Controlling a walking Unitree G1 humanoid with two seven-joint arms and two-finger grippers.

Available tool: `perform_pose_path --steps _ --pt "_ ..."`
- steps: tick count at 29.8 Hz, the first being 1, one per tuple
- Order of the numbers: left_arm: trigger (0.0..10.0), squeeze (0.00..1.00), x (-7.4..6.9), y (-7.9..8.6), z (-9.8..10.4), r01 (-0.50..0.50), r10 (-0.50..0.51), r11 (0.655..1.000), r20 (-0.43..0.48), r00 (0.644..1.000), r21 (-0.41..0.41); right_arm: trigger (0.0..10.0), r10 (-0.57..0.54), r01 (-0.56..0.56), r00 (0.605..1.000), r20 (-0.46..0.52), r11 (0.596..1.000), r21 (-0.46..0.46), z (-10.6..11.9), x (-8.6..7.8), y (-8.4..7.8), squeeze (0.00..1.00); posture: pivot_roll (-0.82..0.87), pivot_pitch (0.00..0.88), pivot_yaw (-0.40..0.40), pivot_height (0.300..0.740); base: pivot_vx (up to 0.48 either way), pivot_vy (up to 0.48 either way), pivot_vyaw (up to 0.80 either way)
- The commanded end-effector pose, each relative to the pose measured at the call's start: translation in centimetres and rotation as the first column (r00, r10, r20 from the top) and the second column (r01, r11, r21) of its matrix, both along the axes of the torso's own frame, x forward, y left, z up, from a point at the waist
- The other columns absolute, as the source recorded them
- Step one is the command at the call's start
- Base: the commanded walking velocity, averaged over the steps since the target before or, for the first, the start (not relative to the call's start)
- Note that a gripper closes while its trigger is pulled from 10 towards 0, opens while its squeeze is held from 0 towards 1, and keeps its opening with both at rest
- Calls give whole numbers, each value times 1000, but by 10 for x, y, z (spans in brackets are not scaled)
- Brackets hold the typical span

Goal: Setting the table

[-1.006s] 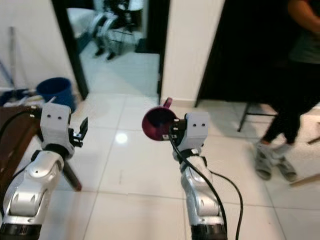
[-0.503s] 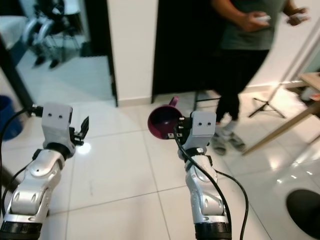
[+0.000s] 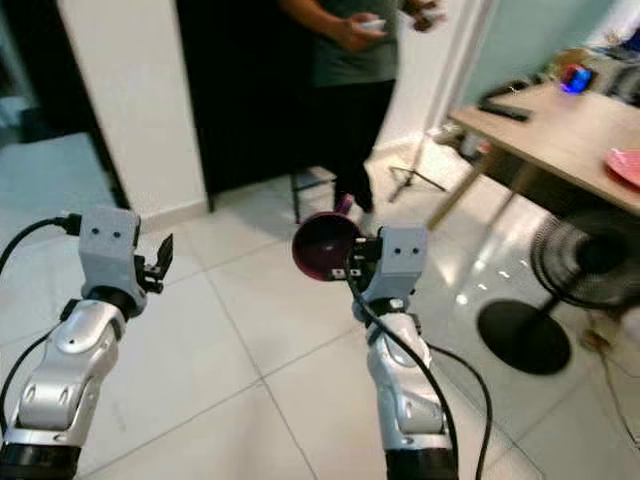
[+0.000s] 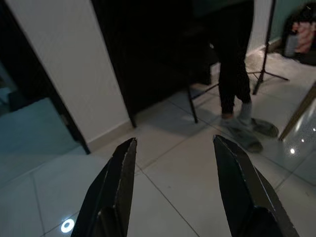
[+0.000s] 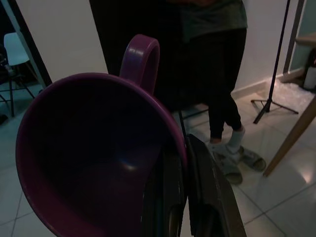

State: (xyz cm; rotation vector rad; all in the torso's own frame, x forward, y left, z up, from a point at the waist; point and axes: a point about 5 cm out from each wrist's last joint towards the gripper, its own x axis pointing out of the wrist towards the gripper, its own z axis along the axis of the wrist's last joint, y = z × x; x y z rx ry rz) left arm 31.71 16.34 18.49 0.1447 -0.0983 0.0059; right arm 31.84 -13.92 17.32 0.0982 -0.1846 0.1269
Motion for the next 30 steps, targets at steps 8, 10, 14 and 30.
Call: perform_pose_path --steps 8,10,14,30 --pt "10000 0 1 0 -4 -2 1 1000 -17 1000 -7 10000 -10 10 1000 -9 1000 2 -2 -1 -3 0 -68 0 84 740 0 0 -800" --pt "10000 0 1 0 -4 -2 2 1000 -18 1000 -5 10000 -11 11 1000 -8 1000 4 -2 -1 -3 0 -64 0 90 740 0 0 -800" --pt "10000 0 1 2 -4 -5 5 1000 -19 1000 -2 10000 -13 13 1000 -9 1000 6 -2 -1 -3 0 -65 0 89 740 0 0 -800" --pt "10000 0 3 2 -3 -9 9 1000 -18 1000 -2 10000 -17 17 1000 -8 1000 6 -1 0 -3 0 -67 0 90 740 0 0 -800"
